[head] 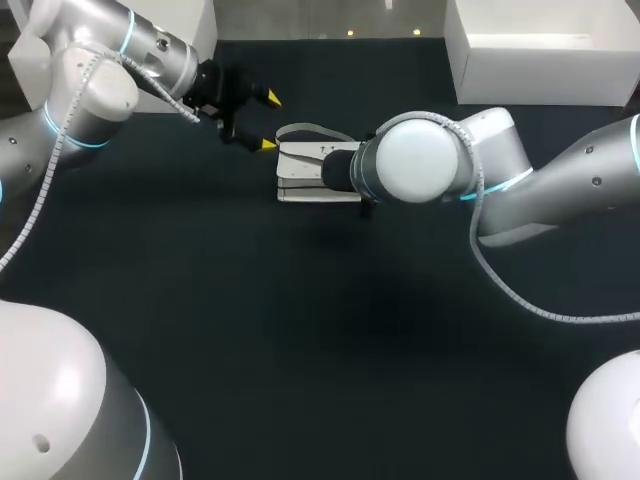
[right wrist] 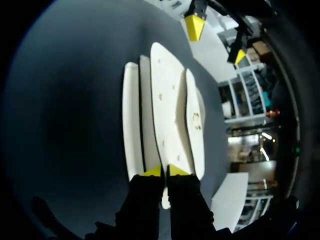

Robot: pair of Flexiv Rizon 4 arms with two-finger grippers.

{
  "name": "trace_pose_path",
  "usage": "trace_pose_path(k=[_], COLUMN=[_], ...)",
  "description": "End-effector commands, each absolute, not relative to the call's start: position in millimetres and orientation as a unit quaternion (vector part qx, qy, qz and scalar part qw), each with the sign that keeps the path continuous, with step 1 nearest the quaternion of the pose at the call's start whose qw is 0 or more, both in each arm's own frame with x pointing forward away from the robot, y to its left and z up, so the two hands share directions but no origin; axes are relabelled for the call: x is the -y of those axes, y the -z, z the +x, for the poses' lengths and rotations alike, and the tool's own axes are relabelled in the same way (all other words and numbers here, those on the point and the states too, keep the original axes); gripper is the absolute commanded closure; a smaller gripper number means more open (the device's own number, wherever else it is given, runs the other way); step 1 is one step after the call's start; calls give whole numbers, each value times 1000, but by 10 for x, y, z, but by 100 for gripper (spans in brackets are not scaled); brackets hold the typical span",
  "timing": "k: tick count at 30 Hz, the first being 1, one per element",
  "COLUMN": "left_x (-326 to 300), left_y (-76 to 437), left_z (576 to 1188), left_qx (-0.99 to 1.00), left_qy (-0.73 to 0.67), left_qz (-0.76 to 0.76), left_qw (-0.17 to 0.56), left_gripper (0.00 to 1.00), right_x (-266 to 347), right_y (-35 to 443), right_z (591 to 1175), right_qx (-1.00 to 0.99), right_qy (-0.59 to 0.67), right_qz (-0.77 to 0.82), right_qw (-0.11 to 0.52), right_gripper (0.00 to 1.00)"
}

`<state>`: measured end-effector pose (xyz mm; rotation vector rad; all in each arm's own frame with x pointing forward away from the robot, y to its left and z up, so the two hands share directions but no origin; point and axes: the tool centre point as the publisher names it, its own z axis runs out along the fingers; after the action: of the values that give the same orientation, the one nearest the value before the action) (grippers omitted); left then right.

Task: Pick up the bag, open it, inspect its contents, close it, and place it on the opposite side

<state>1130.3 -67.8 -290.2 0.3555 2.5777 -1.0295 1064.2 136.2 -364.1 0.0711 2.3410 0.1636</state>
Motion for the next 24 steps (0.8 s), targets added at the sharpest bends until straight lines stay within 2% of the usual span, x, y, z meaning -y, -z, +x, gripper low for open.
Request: trace_pose_path(k=[1, 16, 19, 21, 22, 24], left_x=[703, 937, 996, 1035, 1054, 1084], left_y=[2922, 3053, 3113, 3144, 3159, 3187], left_z=[11318, 11005, 10985, 10981, 10981, 10982], left_qx=[-904, -878, -876, -875, -875, -875], left_qy=[368, 364, 361, 360, 358, 356], left_qz=[135, 217, 227, 232, 235, 238], left_qw=[172, 222, 226, 226, 226, 227], left_gripper=[0, 1, 14, 18, 25, 28], right_x=[-1359, -1389, -1389, -1389, -1389, -1389], right_y=[3670, 3670, 3670, 3670, 3670, 3670], right_z=[10588, 10559, 10559, 10559, 10559, 10559], right_qx=[-916, -914, -914, -914, -914, -914], right_qy=[-69, -71, -71, -71, -71, -71], right_qz=[29, 37, 37, 37, 37, 37], right_qw=[394, 398, 398, 398, 398, 398], right_gripper=[100, 100, 100, 100, 100, 100])
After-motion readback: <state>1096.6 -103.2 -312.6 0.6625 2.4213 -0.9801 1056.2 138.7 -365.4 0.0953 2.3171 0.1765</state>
